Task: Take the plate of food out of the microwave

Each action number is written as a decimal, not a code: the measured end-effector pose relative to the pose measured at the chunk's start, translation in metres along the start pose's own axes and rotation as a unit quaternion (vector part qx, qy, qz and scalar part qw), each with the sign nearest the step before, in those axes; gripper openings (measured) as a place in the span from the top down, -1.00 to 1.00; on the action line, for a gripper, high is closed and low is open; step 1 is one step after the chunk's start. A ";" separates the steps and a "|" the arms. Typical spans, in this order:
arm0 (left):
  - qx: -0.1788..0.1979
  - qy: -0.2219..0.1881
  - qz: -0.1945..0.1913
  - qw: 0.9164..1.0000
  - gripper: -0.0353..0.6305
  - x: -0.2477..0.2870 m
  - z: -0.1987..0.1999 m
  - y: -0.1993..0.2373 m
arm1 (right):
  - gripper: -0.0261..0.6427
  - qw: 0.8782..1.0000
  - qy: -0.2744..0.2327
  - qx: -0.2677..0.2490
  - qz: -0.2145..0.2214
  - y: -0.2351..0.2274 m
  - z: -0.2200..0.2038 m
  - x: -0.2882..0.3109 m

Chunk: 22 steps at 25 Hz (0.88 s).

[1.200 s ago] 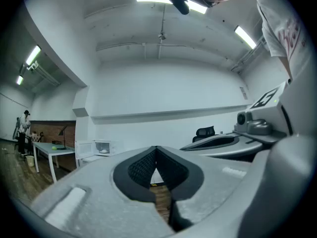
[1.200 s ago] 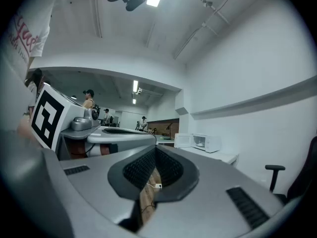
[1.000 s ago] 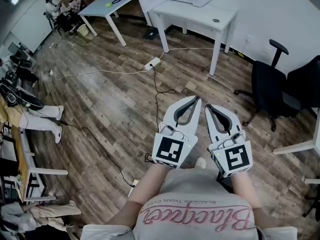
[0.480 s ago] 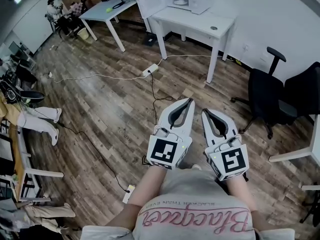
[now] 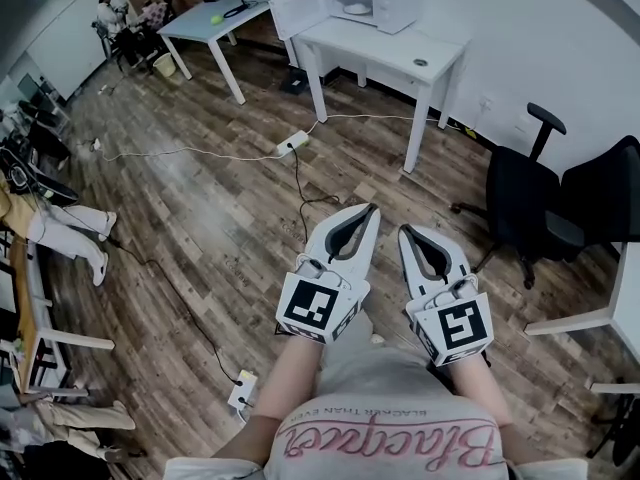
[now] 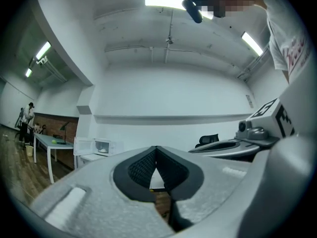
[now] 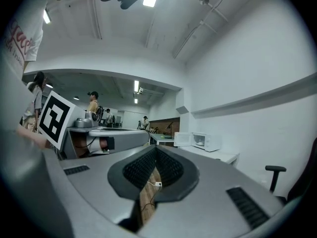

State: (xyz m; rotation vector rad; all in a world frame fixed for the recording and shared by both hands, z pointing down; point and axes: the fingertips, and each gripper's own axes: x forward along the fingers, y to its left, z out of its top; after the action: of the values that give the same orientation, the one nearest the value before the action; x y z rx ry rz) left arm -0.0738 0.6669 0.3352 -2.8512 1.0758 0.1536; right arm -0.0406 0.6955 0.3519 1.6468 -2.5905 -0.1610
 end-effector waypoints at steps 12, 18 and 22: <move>-0.010 0.015 -0.021 1.000 0.88 0.030 -0.014 0.008 | 0.89 1.000 -0.011 0.012 0.021 -0.009 -0.002 0.019; -0.009 0.007 -0.005 1.000 0.88 0.044 -0.019 0.031 | 0.89 1.000 -0.027 0.011 0.013 -0.019 -0.002 0.037; -0.013 0.005 0.002 1.000 0.88 0.052 -0.024 0.045 | 0.89 1.000 -0.020 0.022 0.011 -0.028 -0.009 0.052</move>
State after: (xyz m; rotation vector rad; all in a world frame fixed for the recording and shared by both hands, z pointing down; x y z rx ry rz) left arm -0.0635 0.5964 0.3497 -2.8757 1.0903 0.1540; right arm -0.0366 0.6367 0.3578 1.6440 -2.6585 -0.1381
